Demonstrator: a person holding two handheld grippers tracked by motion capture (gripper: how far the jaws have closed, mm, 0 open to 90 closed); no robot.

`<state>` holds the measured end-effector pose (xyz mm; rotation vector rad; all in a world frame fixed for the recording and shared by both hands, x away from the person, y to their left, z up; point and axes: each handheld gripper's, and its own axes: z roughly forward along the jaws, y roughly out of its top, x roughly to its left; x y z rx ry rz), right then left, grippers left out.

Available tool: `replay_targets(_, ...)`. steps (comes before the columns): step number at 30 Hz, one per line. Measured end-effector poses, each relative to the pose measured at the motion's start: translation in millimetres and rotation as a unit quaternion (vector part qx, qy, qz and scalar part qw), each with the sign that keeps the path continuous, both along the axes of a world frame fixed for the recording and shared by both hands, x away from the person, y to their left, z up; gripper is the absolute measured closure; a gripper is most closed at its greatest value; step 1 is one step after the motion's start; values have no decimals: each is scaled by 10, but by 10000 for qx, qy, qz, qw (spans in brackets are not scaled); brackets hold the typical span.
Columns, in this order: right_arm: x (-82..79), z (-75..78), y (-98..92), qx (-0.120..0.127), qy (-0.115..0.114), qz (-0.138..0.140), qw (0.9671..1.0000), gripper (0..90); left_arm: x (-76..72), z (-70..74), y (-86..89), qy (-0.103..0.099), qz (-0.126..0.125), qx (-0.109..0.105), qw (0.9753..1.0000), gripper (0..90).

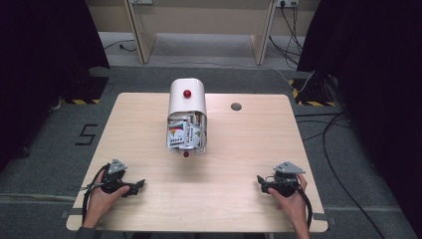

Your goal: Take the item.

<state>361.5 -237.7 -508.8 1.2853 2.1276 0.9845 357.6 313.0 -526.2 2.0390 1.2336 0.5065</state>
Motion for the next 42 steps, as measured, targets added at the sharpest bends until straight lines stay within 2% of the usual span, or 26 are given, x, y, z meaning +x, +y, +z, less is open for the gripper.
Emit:
replay_targets(9, -35, 137, 114, -18, -217, 80, 9997, 197, 0, 0, 0, 0, 2, 1, 10000, 0)
replay_targets(15, -65, 270, 243, 123, -309, 244, 9992, 213, 0, 1, 1, 0, 4, 7, 10000, 0)
replay_targets(17, -69, 340, 292, 193, -384, 284, 9987, 222, 1, 1, 1, 0, 5, 7, 10000, 0)
replay_targets(29, -76, 647, 591, 224, -737, 582, 9953, 248, 0, 1, 1, 1, 6, 5, 10000, 0)
replay_targets(34, -45, 708, 713, 214, -779, 695, 9943, 251, 0, 1, 1, 1, 6, 6, 10000, 0)
replay_targets(42, 15, 748, 803, 251, -772, 723, 9941, 254, 1, 1, 1, 0, 6, 5, 10000, 0)
